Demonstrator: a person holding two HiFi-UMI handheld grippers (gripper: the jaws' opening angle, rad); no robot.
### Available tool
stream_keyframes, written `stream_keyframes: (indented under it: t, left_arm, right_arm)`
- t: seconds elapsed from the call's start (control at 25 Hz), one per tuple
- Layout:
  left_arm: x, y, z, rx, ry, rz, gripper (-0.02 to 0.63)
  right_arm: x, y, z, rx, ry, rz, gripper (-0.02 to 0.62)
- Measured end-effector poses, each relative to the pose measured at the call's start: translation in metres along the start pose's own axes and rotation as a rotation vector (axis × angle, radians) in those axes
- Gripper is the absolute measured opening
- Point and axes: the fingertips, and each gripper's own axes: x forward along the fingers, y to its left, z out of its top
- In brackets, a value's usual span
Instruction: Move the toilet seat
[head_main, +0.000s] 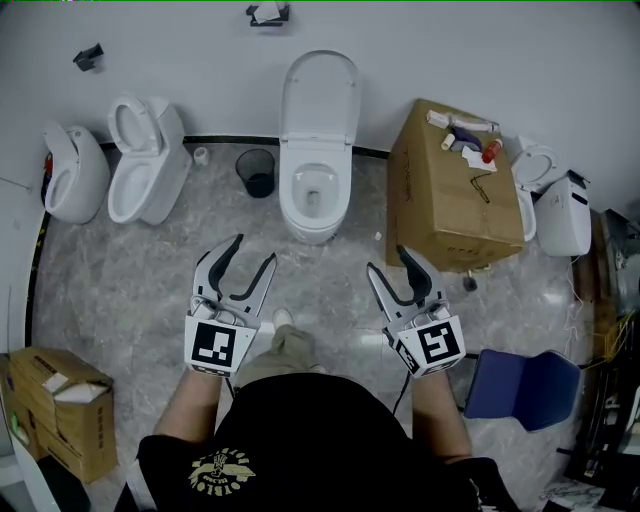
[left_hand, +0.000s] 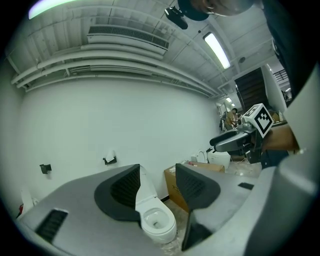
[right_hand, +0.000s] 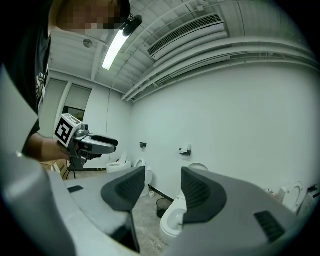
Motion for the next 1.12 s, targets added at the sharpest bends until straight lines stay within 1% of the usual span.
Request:
stream_keyframes:
  t: [0.4, 0.6, 0.92, 1.12]
  left_arm:
    - [0.029, 0.02, -0.011, -0.009, 0.027, -0.008, 0.218]
    - [0.042, 0.029, -0.025, -0.011, 0.074, -0.02, 0.218]
    - [0.066, 0.046, -0.024, -0.022, 0.048, -0.043, 0.213]
    - [0.081, 0.068, -0.023, -0.03, 0.04, -0.049, 0.213]
  right_arm:
    - [0.032, -0.015, -0.004, 0.014, 0.015, 0.003, 0.221]
    - [0.05, -0.023, -0.009, 0.024, 0.03, 0.003, 0.221]
    - [0.077, -0.031, -0.003, 0.021, 0.037, 0.001, 0.221]
    - [0.097, -0.035, 0.006, 0.009, 0.041, -0.018, 0.221]
